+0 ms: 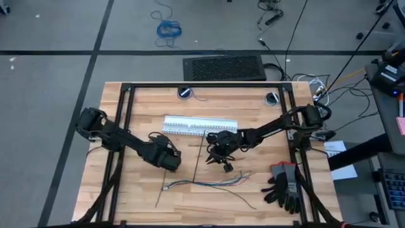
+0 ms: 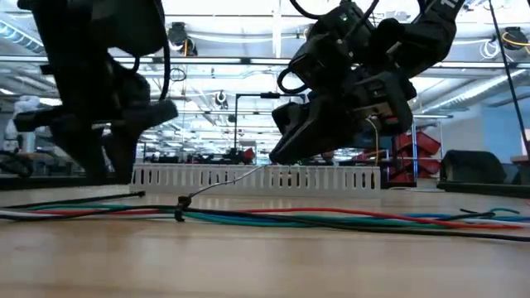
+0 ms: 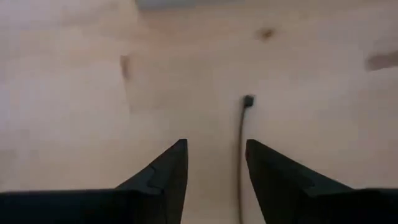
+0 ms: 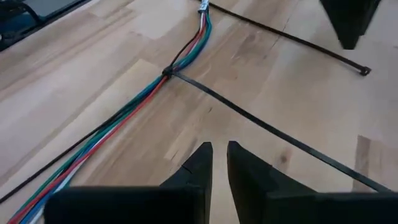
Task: Ziptie cables
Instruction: Wrap the cables together using a zip tie
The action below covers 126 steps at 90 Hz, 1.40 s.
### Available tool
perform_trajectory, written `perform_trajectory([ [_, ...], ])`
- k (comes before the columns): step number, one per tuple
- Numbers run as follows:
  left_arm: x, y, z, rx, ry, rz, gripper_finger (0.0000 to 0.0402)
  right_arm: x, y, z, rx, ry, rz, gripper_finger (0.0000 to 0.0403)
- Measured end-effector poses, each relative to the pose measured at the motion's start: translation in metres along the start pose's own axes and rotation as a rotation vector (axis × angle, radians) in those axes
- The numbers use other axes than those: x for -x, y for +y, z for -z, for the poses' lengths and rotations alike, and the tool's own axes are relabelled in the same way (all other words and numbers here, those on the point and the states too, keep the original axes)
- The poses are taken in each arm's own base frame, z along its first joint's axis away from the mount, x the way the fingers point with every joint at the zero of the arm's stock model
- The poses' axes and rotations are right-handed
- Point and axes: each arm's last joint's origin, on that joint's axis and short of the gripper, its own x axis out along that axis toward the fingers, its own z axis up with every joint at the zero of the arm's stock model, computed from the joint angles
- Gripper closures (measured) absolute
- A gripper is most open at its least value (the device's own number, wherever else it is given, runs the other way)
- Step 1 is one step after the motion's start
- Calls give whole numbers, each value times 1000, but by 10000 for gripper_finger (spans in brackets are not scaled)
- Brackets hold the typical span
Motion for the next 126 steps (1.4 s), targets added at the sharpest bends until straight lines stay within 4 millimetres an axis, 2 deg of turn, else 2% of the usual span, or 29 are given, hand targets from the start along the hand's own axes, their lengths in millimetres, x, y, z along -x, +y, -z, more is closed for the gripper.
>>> perform_trajectory([
  [24,-5,-12,-3,-35,-4,92,240,0,0,0,4,0,1,365],
  [53,-23,-9,-3,-48,88,-10,246,0,0,0,4,-2,1,365],
  [63,-29,-9,-2,-54,101,-21,283,0,0,0,4,-1,1,365],
  [77,-29,-12,-1,-103,146,6,384,0,0,0,3,-2,1,365],
  [91,-28,-13,-1,-145,147,6,399,0,0,-1,-16,-7,4,365],
  [109,-6,-18,-7,-292,69,-59,400,3,-4,-5,-47,-13,115,365],
  [126,35,-30,-19,-355,-92,54,401,15,-6,-19,-72,-71,158,365],
])
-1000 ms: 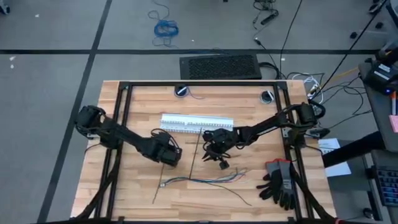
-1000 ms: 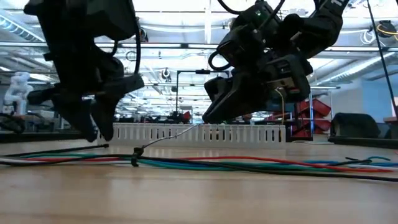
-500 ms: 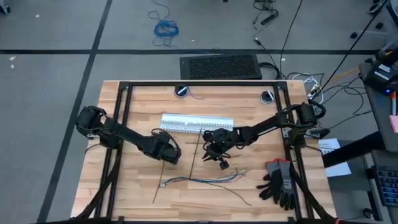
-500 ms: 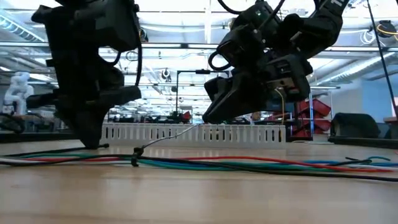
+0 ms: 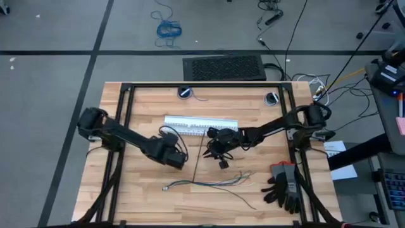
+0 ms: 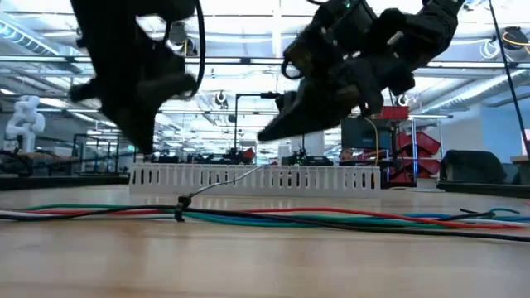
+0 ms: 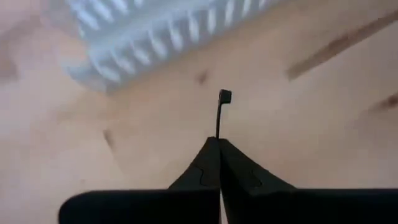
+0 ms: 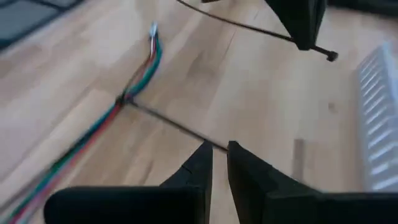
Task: Ziptie cables
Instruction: Wrap the cables together using a zip tie
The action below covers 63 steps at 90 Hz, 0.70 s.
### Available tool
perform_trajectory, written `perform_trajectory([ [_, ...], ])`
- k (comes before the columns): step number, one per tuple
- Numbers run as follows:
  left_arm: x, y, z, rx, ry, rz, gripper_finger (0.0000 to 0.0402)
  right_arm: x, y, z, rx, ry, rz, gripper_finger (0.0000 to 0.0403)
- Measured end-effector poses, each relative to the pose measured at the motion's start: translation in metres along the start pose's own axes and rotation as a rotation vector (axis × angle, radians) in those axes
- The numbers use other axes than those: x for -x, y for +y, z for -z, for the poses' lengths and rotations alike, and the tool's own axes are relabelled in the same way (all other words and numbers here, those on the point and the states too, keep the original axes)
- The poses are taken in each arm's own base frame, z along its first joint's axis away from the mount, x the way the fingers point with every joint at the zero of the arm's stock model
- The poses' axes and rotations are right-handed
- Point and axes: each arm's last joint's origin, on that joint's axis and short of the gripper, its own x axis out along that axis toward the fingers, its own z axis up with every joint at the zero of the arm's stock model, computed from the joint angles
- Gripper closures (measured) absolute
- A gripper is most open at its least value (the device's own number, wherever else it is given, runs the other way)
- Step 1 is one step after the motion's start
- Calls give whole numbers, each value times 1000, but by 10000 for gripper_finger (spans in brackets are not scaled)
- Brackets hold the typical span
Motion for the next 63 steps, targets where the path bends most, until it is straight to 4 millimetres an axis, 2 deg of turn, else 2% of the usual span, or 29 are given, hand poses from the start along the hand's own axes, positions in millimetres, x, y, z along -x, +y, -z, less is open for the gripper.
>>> perform_trajectory([
  [9,19,-4,-5,-3,-77,100,401,9,5,-13,9,-55,-33,365],
  [20,39,-14,-6,-72,-177,276,401,21,18,-32,20,-156,-182,364],
  [28,55,-25,-7,-142,-258,423,401,29,32,-43,25,-220,-364,364],
  [40,73,-39,-8,-225,-369,588,401,40,63,-58,91,-324,-756,359],
  [47,77,-43,-7,-265,-396,635,401,43,83,-62,103,-338,-851,358],
  [50,78,-44,-8,-266,-404,646,401,42,90,-62,96,-332,-832,358],
  [55,79,-44,-6,-276,-403,645,401,39,100,-61,65,-298,-704,360],
  [63,77,-42,-1,-296,-401,603,401,33,110,-53,6,-188,-325,365],
])
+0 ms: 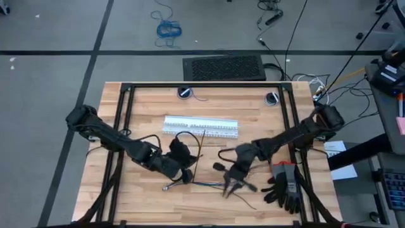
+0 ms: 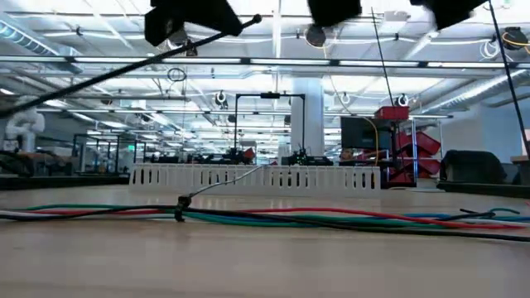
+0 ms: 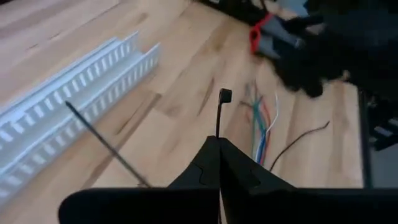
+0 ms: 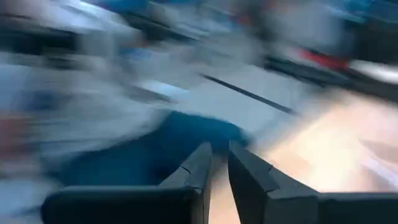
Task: Ziptie cables
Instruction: Wrap the cables together using a zip tie
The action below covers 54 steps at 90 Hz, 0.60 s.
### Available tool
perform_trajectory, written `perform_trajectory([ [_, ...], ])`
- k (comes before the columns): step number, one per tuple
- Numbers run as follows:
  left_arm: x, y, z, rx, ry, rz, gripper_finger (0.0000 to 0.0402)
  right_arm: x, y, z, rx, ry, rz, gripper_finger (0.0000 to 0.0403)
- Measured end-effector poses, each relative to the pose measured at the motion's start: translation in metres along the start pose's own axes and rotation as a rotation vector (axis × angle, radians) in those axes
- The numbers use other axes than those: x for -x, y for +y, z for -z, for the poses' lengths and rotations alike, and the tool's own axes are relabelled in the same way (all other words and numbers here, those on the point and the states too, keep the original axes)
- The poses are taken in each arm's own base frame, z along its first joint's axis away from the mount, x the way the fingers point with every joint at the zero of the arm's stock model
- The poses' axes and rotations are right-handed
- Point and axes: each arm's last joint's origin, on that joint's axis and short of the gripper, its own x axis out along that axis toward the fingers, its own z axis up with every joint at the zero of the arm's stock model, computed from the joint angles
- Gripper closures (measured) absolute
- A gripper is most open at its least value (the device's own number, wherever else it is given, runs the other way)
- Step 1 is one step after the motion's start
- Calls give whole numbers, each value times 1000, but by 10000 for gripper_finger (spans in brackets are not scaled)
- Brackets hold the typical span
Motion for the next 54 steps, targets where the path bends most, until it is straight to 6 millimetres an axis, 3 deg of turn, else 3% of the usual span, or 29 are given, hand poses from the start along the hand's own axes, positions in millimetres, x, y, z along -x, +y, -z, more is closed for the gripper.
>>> perform_trajectory([
  [8,2,0,8,1,-20,-88,401,0,3,11,-60,104,435,370],
  [15,4,2,15,64,-79,-196,401,3,10,19,-126,134,689,372],
  [25,-1,4,22,136,-205,-327,402,2,26,22,-244,64,813,370],
  [34,-17,-3,33,134,-239,-348,401,-2,39,26,-259,6,918,366],
  [54,-60,-18,73,-99,-179,-380,402,-14,57,47,-202,-93,1159,364],
])
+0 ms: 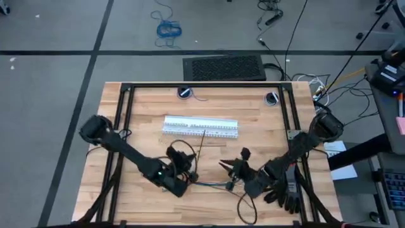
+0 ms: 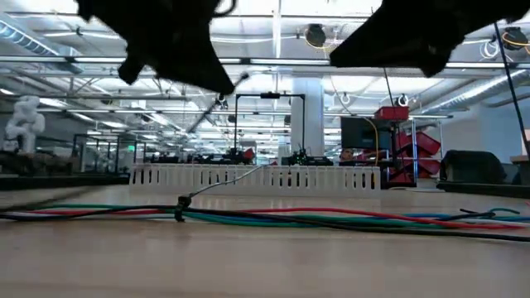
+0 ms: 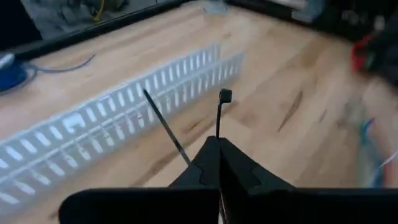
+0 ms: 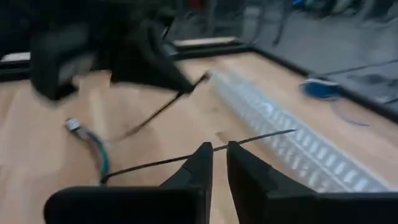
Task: Ziptie cables
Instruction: Wrap the cables together using a zip tie
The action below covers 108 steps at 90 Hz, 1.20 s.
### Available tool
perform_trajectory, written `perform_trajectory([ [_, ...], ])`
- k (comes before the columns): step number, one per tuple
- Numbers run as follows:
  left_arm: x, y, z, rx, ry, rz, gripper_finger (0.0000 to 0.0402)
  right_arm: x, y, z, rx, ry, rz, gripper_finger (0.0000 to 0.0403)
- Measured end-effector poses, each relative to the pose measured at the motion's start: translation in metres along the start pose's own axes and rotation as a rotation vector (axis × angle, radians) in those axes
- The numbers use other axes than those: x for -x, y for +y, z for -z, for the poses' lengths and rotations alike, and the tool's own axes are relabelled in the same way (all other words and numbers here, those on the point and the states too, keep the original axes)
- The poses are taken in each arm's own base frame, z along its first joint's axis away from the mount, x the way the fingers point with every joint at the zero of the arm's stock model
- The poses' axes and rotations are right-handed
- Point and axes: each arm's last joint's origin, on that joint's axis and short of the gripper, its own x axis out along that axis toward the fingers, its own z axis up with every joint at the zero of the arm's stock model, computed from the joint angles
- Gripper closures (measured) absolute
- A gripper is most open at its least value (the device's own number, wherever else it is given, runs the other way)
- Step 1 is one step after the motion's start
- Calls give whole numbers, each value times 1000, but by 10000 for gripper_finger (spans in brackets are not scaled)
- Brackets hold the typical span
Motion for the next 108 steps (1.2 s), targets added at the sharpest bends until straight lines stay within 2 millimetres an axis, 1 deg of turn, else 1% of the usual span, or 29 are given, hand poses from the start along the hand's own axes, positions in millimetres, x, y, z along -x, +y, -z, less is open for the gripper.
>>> perform_trajectory([
  [5,-2,-8,6,-66,-18,-9,402,-2,4,9,18,-15,21,363],
  [11,0,-16,6,-138,-48,-24,402,-7,9,19,40,-23,27,363],
  [18,4,-27,-1,-190,-88,-32,402,-11,16,30,52,-33,18,358],
  [24,8,-33,-8,-221,-111,-35,402,-15,21,33,32,-48,-15,347],
  [31,16,-41,-20,-243,-139,-26,402,-17,27,30,-1,-79,-80,329],
  [37,22,-45,-26,-291,-169,-40,402,-16,30,24,-24,-114,-127,313],
  [45,27,-48,-24,-369,-204,-82,402,-12,32,14,-58,-170,-149,295],
  [52,27,-50,-19,-425,-225,-120,402,-11,32,6,-84,-214,-149,286],
  [60,23,-52,-12,-456,-245,-169,402,-11,31,-1,-138,-250,-142,286],
  [74,14,-56,2,-526,-268,-246,402,-17,27,-5,-146,-266,-110,296],
  [91,10,-66,2,-600,-328,-374,402,-24,24,-4,-159,-253,-95,300],
  [100,8,-71,5,-669,-320,-395,402,-25,24,-5,-161,-254,-95,300],
  [108,4,-73,8,-688,-314,-402,402,-25,24,-5,-159,-254,-102,300],
])
